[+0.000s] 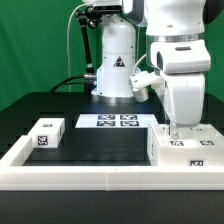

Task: Assemble cabinet

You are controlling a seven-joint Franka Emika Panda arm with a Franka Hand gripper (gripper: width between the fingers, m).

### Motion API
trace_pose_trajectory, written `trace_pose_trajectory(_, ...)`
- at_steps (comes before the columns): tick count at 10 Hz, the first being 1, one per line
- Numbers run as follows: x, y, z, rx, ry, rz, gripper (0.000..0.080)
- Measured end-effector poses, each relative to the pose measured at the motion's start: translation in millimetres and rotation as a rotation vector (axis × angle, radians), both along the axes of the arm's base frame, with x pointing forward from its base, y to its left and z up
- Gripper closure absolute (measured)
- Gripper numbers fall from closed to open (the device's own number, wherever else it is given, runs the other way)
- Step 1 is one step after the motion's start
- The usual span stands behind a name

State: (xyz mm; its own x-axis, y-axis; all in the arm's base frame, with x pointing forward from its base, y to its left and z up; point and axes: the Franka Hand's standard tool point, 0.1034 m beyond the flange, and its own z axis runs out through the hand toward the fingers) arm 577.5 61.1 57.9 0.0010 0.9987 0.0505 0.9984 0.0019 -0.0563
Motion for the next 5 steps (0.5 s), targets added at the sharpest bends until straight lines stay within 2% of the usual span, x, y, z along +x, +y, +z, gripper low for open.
trace_pose_trajectory(1,0.0,0.0,0.0,0.000,0.000,0.000,0.0459)
trace_pose_trajectory(2,0.0,0.0,0.0,0.000,0.000,0.000,0.0324)
trace_pose_trajectory(3,0.0,0.0,0.0,0.000,0.000,0.000,0.0324)
trace_pose_trajectory(4,0.0,0.0,0.0,0.000,0.000,0.000,0.0138)
trace_pose_trajectory(5,0.0,0.0,-0.1,0.000,0.000,0.000,0.0044)
